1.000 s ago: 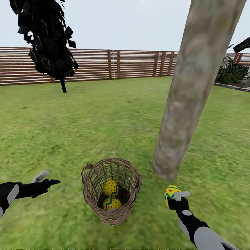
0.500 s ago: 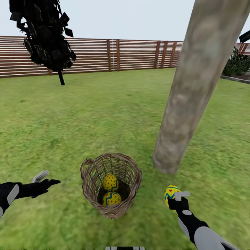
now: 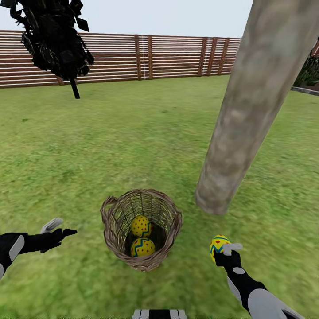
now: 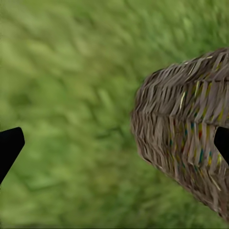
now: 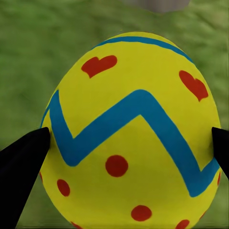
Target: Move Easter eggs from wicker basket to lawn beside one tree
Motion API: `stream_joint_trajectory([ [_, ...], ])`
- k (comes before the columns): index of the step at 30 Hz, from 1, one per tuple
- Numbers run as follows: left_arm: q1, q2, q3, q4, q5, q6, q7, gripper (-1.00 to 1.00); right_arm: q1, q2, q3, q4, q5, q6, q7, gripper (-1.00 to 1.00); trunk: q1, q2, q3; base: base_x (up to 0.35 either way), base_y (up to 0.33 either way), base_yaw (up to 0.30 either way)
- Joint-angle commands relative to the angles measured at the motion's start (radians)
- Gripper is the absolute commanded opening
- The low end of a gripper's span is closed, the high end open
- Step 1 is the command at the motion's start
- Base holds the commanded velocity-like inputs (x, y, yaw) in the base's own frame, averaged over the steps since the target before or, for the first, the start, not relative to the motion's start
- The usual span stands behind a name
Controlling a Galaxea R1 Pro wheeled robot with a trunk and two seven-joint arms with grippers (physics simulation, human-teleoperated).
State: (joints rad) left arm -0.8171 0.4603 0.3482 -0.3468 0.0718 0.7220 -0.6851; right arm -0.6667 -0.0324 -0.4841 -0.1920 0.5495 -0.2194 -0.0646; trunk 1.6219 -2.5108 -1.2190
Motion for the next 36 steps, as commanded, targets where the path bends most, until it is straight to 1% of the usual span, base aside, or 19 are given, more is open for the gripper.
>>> stream_joint_trajectory([
  [1, -0.001, 0.000, 0.003, 0.000, 0.006, 0.008, 0.001, 1.00, -0.001, 0.000, -0.007, 0.002, 0.010, -0.003, -0.003, -1.00, 0.000, -0.001, -0.005, 0.000, 0.000, 0.000],
  [33, -0.001, 0.000, 0.003, 0.000, 0.006, 0.008, 0.001, 1.00, -0.001, -0.001, -0.007, 0.000, 0.010, -0.003, -0.003, -1.00, 0.015, -0.008, -0.128, 0.000, 0.000, 0.000],
  [36, -0.001, 0.000, 0.003, 0.000, 0.006, 0.008, 0.001, 1.00, -0.001, -0.002, -0.007, -0.002, 0.010, -0.003, -0.003, -1.00, 0.015, -0.008, -0.128, 0.000, 0.000, 0.000],
])
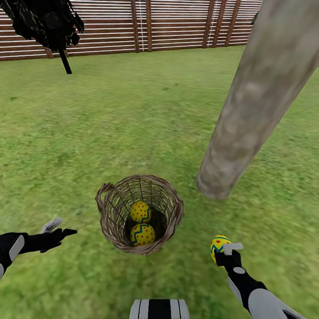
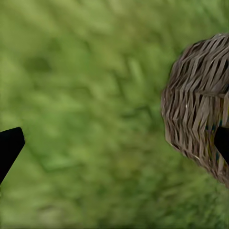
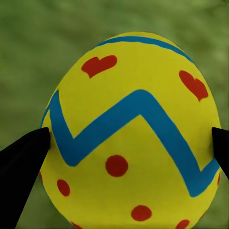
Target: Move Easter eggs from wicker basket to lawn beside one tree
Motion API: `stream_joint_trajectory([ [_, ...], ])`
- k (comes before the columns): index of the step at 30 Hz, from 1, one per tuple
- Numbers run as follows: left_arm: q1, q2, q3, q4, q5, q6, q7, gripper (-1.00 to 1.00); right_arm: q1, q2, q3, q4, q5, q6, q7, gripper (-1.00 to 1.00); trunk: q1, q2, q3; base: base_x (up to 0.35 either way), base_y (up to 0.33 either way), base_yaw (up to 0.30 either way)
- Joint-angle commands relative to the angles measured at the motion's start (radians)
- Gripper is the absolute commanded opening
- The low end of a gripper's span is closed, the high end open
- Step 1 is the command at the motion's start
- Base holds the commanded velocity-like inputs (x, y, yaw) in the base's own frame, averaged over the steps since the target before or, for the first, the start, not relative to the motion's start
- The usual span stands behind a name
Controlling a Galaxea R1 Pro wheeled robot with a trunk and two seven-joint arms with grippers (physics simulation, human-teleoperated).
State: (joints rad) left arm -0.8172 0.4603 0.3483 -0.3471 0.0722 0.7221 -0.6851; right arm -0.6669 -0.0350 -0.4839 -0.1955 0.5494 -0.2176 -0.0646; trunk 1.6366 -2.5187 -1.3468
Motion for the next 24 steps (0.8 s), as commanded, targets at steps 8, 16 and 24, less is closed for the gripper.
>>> stream_joint_trajectory([
  [8, 0.000, 0.000, 0.004, -0.001, 0.006, 0.008, 0.001, 1.00, -0.041, 0.000, -0.007, 0.007, 0.011, 0.065, -0.004, -1.00, 0.000, 0.000, -0.001, 0.000, 0.000, 0.000],
  [16, 0.000, 0.001, 0.004, -0.001, 0.006, 0.010, 0.001, 1.00, -0.098, -0.004, -0.007, 0.050, 0.012, 0.146, -0.025, -1.00, 0.001, -0.001, -0.012, 0.000, 0.000, 0.000],
  [24, 0.000, 0.001, 0.004, -0.001, 0.006, 0.010, 0.001, 1.00, -0.100, -0.004, -0.009, 0.051, 0.009, 0.143, -0.026, -1.00, 0.003, -0.002, -0.028, 0.000, 0.000, 0.000],
])
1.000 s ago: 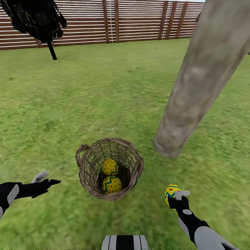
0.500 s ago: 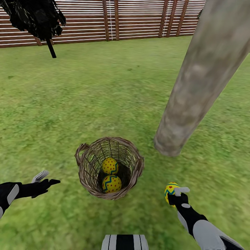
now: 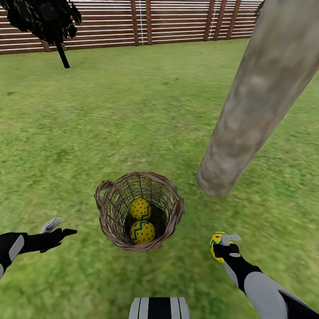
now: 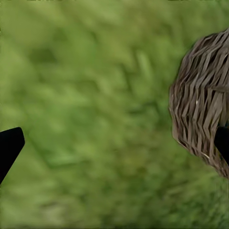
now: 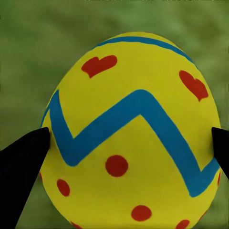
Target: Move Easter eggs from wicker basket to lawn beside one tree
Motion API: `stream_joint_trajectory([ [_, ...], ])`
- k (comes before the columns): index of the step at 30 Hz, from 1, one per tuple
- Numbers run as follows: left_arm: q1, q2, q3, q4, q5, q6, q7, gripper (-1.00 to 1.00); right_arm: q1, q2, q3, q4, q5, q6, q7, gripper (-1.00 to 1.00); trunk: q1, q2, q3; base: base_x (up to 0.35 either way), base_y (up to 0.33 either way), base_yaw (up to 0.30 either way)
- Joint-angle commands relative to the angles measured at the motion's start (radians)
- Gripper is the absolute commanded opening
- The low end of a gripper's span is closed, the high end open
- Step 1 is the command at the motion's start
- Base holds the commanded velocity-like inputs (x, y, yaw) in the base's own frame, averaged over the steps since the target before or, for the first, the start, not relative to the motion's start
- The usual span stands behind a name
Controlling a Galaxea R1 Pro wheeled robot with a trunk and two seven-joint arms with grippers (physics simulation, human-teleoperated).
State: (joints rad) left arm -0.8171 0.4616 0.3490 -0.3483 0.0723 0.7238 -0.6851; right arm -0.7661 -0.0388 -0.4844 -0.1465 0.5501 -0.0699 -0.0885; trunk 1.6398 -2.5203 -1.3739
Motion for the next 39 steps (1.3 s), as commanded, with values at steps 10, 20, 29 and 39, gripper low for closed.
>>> stream_joint_trajectory([
  [10, 0.000, 0.000, 0.002, 0.000, 0.004, 0.004, 0.002, 1.00, -0.001, 0.000, -0.008, 0.001, 0.005, -0.007, -0.002, -1.00, 0.000, 0.000, -0.001, 0.136, 0.000, 0.000],
  [20, -0.001, 0.000, 0.002, 0.000, 0.003, 0.005, 0.002, 1.00, -0.001, 0.004, -0.009, -0.010, 0.001, -0.084, -0.002, -1.00, 0.000, 0.000, -0.001, 0.001, 0.000, 0.000],
  [29, 0.000, 0.008, 0.002, 0.001, 0.001, 0.002, 0.004, 1.00, -0.001, 0.005, -0.008, -0.005, 0.001, -0.068, -0.029, -1.00, 0.000, 0.000, -0.001, 0.094, 0.000, 0.000],
  [39, 0.000, 0.010, 0.002, 0.002, 0.006, 0.007, 0.001, 1.00, -0.004, -0.001, -0.009, -0.005, -0.004, 0.005, -0.037, -1.00, 0.002, -0.001, -0.020, 0.015, 0.000, 0.000],
])
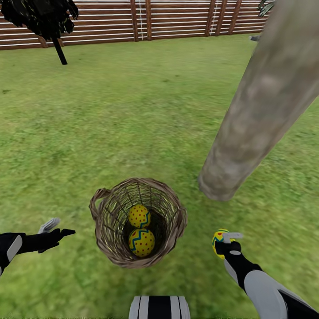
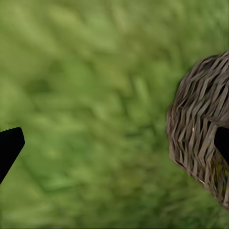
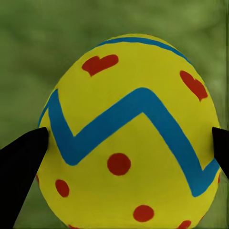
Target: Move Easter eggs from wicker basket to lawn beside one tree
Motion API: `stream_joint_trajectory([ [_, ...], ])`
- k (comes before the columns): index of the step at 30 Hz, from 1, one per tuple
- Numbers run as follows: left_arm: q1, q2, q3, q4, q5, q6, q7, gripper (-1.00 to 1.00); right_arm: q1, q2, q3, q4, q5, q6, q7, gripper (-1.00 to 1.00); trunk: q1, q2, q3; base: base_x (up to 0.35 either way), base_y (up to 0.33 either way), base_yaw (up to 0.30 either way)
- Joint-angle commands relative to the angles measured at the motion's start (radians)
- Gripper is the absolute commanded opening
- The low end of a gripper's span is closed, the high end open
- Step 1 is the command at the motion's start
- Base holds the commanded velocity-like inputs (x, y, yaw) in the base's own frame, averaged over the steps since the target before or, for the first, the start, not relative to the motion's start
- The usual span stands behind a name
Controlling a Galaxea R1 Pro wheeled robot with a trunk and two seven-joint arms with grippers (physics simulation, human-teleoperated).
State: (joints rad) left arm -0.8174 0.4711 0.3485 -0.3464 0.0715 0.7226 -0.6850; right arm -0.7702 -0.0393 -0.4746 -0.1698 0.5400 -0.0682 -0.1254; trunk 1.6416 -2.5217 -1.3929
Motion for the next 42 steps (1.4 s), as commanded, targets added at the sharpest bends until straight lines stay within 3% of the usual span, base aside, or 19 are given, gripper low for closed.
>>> stream_joint_trajectory([
  [1, 0.000, 0.000, 0.003, 0.000, 0.007, 0.009, 0.001, 1.00, 0.000, -0.001, -0.019, 0.017, 0.006, 0.003, 0.000, -1.00, 0.001, 0.000, -0.005, 0.000, 0.000, 0.000],
  [6, 0.000, 0.000, 0.003, 0.000, 0.007, 0.008, 0.001, 1.00, 0.000, -0.001, -0.019, 0.014, 0.006, 0.002, 0.000, -1.00, 0.002, -0.001, -0.016, 0.000, 0.000, 0.000],
  [7, 0.000, 0.000, 0.003, 0.000, 0.007, 0.008, 0.001, 1.00, 0.000, -0.001, -0.019, 0.014, 0.006, 0.001, -0.001, 1.00, 0.002, -0.001, -0.016, 0.000, 0.000, 0.000],
  [16, 0.000, 0.000, 0.003, -0.001, 0.007, 0.009, 0.001, 1.00, 0.000, 0.001, -0.022, 0.012, 0.008, -0.013, 0.003, 1.00, 0.002, -0.001, -0.016, 0.000, 0.000, 0.000],
  [32, 0.000, -0.003, 0.001, 0.000, 0.004, 0.009, 0.002, 1.00, 0.000, 0.005, -0.025, -0.028, 0.008, -0.036, 0.011, 1.00, -0.005, 0.003, 0.045, 0.000, 0.000, 0.000],
  [42, 0.000, -0.003, 0.001, -0.001, 0.002, 0.009, 0.004, 1.00, 0.005, 0.009, -0.025, -0.199, -0.008, -0.025, 0.032, 1.00, -0.010, 0.005, 0.084, 0.000, 0.000, 0.000],
])
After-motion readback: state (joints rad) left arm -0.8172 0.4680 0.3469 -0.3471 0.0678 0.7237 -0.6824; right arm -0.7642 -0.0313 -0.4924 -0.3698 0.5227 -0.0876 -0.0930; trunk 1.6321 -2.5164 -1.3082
